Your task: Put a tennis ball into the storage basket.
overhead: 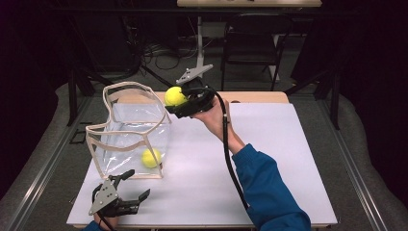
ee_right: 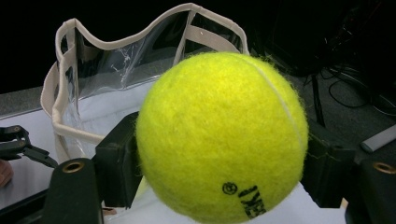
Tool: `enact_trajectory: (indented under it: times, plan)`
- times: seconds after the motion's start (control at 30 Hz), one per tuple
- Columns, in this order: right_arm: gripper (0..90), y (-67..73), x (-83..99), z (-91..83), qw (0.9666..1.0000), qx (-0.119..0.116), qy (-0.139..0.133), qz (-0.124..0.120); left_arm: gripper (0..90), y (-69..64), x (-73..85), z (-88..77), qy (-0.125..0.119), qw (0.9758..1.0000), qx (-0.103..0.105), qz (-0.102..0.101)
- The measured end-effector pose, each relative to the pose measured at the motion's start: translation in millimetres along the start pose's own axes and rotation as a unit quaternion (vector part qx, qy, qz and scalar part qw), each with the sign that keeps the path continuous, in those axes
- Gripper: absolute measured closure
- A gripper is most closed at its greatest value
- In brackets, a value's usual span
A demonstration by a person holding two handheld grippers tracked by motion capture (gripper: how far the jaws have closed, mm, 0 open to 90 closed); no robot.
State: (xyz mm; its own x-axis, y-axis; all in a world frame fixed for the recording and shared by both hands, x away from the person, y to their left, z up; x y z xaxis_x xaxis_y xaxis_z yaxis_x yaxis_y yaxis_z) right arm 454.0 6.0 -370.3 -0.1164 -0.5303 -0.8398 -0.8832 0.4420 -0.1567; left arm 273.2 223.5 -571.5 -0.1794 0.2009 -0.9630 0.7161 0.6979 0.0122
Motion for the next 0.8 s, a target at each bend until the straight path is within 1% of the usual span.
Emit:
enact_trajectory:
  times: [0.5,0.63,0.8]
  plan:
    - [25.9,2.4,-9.3,-0.9,0.9999,0.003,-0.004,-0.009,15.8,0.2,-0.3,-0.2,-0.002,1.0,-0.001,-0.001]
    - [25.9,3.1,-12.5,-1.0,0.9999,0.004,-0.005,-0.011,15.8,0.0,-0.5,-0.4,-0.002,1.0,0.0,0.001]
    - [25.9,3.5,-15.5,0.4,0.9999,0.003,-0.006,-0.012,15.8,0.2,-0.3,0.0,-0.002,1.0,-0.001,-0.002]
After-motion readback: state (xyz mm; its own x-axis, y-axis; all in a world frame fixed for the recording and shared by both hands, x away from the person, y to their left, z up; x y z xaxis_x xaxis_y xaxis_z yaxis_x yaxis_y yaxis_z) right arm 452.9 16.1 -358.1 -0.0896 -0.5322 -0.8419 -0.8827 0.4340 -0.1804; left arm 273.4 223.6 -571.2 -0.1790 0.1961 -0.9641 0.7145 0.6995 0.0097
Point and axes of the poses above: each handheld gripper's, and its own axes: z roughly forward along the jaws, x roughly out of its underside, y roughly to its left, the point moved 5 cm from there along z, roughly forward along the jaws, and after that the axes turned 6 degrees about -z, right-handed, at the moved point
